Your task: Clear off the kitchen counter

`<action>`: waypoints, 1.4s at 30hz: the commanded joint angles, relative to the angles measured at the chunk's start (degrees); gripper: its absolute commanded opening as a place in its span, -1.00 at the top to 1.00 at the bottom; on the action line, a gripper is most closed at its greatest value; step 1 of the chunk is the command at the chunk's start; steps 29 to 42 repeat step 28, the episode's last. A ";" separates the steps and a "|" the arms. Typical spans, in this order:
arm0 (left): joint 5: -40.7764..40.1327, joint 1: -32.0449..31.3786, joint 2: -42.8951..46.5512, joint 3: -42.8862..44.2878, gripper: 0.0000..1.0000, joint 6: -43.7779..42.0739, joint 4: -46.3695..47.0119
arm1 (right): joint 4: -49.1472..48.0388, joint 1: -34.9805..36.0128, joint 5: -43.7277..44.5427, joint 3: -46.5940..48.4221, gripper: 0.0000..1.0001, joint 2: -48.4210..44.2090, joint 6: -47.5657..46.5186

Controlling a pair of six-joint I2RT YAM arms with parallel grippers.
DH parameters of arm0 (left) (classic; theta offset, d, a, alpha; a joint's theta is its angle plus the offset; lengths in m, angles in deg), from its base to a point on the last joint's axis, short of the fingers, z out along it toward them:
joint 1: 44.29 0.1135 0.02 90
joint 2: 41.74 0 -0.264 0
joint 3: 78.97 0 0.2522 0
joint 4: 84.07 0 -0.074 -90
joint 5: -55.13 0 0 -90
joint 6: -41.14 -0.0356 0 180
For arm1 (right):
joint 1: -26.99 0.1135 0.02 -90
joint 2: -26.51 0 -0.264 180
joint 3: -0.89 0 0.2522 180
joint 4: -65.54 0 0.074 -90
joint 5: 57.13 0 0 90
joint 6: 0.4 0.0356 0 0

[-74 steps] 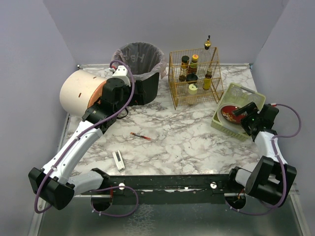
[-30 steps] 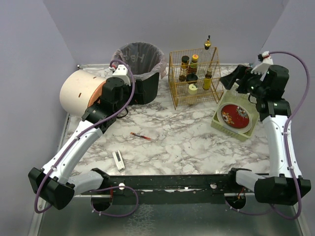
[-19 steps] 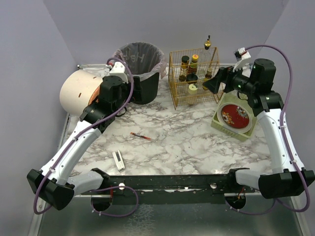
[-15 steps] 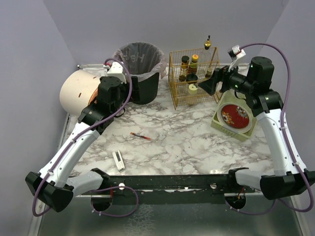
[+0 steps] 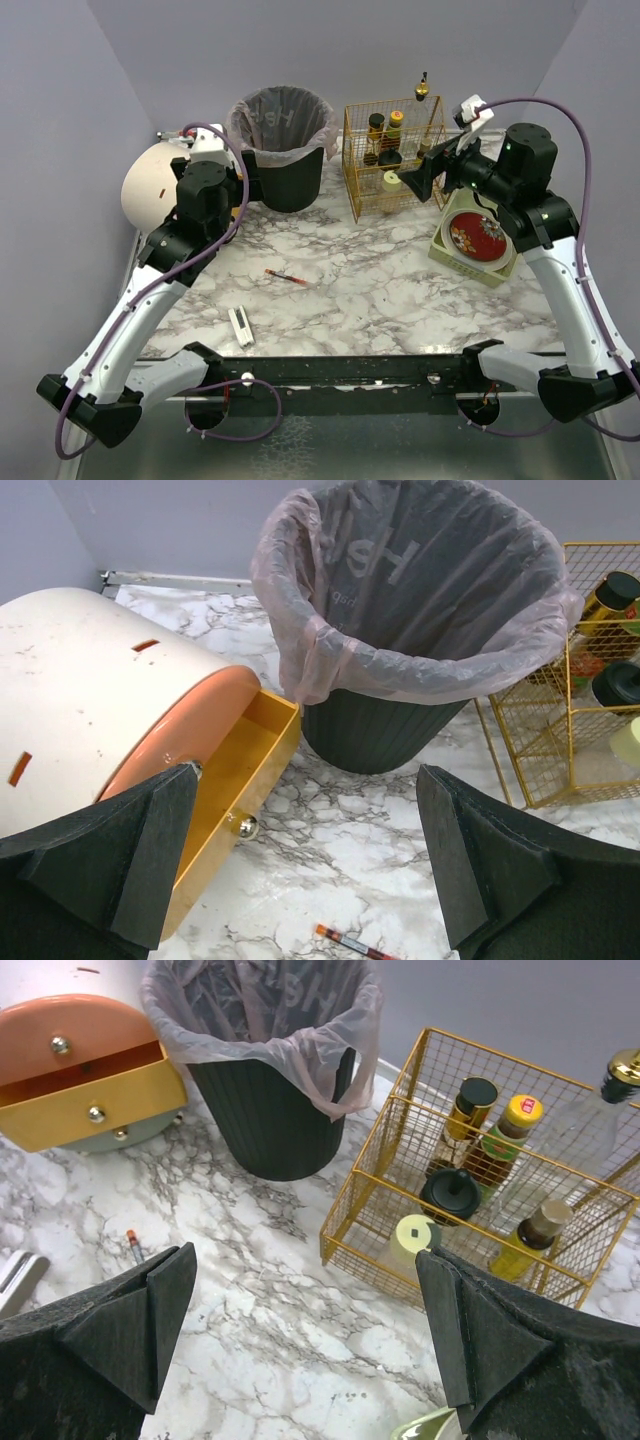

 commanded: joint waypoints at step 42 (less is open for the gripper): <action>-2.90 0.32 3.90 -1.45 -0.98 -0.82 2.62 | -10.34 0.51 9.04 -8.96 -1.00 -5.55 0.11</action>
